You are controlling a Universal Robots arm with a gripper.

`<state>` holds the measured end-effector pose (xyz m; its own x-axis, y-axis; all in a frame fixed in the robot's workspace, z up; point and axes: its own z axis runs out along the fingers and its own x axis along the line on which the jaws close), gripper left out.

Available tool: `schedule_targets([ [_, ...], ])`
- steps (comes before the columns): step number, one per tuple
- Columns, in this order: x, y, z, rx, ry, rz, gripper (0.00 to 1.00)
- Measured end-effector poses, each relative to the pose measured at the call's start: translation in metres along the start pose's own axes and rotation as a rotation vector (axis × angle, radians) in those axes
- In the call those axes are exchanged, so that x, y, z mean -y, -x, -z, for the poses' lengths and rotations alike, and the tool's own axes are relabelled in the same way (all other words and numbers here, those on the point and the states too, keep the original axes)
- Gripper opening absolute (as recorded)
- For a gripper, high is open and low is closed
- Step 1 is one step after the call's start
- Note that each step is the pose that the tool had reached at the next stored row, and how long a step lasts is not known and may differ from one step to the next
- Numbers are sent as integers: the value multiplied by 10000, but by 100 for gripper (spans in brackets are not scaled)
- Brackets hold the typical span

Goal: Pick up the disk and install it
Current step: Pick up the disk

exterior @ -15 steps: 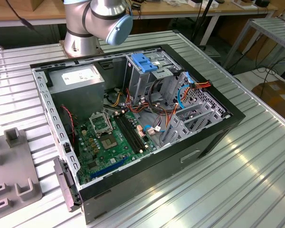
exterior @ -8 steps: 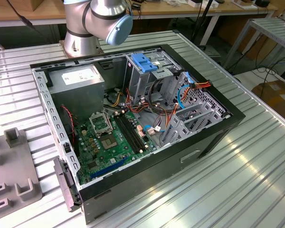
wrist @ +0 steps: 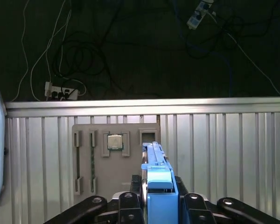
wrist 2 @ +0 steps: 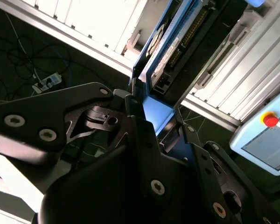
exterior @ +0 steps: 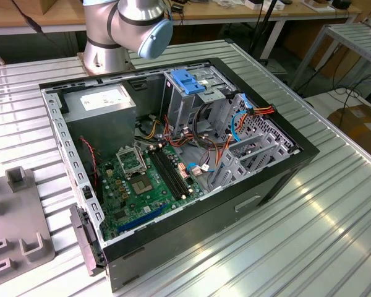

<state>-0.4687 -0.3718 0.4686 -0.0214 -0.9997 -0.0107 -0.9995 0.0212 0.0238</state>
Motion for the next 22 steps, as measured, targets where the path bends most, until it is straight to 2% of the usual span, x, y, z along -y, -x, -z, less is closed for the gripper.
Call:
schedule_targets([
  [8,-4,2,197,-1,3,0,37],
  [15,-8,4,344,-1,1,0,37],
  [18,-10,4,420,0,1,0,37],
  [19,-11,5,474,0,1,-1,37],
  [22,-14,6,561,-1,1,-1,37],
])
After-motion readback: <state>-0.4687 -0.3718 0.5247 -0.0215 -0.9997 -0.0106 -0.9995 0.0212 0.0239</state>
